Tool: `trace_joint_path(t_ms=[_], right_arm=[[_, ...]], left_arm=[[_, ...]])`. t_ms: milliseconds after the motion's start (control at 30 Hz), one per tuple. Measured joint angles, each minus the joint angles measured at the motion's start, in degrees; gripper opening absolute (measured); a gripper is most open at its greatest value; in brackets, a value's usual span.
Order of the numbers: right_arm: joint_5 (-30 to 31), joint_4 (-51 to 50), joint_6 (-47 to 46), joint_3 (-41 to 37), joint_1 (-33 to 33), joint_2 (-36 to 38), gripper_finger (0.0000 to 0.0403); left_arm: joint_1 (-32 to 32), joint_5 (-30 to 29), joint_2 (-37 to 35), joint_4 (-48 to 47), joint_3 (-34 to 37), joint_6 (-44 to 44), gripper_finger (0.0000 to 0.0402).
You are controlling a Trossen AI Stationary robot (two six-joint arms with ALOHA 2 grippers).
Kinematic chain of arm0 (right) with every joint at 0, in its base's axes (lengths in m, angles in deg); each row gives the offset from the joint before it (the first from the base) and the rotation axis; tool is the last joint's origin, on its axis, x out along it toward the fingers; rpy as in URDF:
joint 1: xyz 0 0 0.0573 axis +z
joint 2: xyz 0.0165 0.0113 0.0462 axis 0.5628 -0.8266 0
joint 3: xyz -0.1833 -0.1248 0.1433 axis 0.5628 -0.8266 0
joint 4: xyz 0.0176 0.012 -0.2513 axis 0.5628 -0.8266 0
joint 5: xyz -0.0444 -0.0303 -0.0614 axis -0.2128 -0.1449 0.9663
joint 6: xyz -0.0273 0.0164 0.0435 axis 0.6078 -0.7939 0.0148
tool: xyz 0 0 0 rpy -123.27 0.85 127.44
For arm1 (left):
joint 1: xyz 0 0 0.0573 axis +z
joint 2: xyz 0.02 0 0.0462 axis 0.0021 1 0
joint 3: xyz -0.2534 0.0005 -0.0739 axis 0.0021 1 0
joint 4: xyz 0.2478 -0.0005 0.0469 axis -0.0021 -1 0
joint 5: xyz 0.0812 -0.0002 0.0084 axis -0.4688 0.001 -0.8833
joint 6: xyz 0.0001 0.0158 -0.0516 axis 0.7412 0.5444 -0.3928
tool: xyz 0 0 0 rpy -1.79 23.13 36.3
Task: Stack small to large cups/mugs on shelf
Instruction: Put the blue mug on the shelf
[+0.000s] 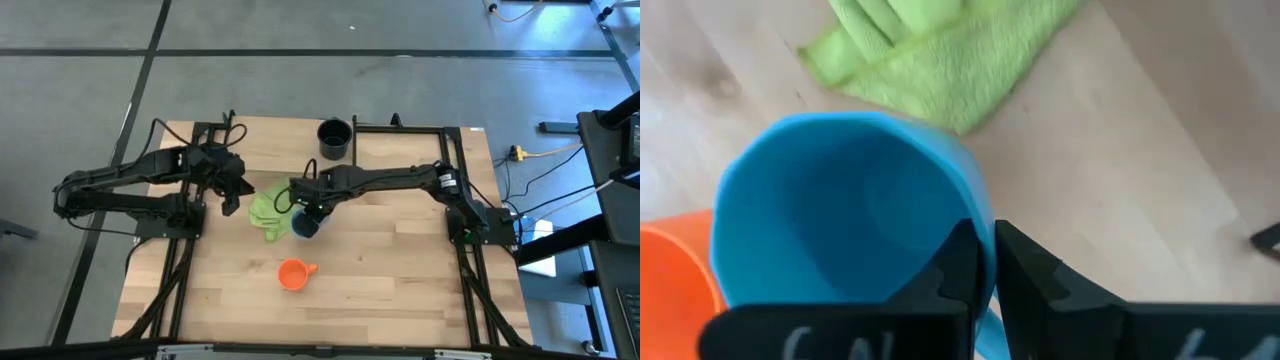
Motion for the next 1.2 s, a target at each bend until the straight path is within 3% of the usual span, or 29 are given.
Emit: trace_joint_path(t_ms=[533,900,1200], right_arm=[[1.8,0.4,-1.5,-2.8,0.6,0.0,0.0035],[2.5,2.1,-1.6,-3.4,0.6,0.1,0.0073],[0.8,4.8,-2.8,-6.1,0.5,0.1,0.0057]], left_arm=[[-0.2,0.4,0.0,0.5,0.0,0.1,0.0041],[-4.8,-1.5,1.2,3.3,0.0,-1.5,0.0041],[-6.9,-1.7,3.7,3.2,0.0,-2.0,0.0040]])
